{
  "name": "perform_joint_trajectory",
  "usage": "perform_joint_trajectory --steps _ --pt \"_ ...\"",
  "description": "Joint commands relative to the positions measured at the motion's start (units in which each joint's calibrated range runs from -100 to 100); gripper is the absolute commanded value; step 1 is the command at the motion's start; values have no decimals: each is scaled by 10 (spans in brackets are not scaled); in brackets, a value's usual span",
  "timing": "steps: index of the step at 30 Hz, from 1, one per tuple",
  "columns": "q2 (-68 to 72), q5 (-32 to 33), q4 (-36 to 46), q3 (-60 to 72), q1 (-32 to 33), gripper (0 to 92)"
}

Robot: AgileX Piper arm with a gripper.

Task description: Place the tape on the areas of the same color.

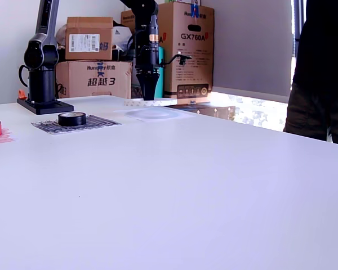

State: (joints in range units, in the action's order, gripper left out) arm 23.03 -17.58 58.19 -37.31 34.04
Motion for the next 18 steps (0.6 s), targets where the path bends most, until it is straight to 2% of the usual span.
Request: perform_joint_trajectory --steps 1,10,13,18 --pt "5 -2 -6 -12 0 21" --pt "5 -1 -6 -12 -3 44" --pt "5 -1 -6 -12 -4 168" --pt "5 -3 -6 -13 -5 499"
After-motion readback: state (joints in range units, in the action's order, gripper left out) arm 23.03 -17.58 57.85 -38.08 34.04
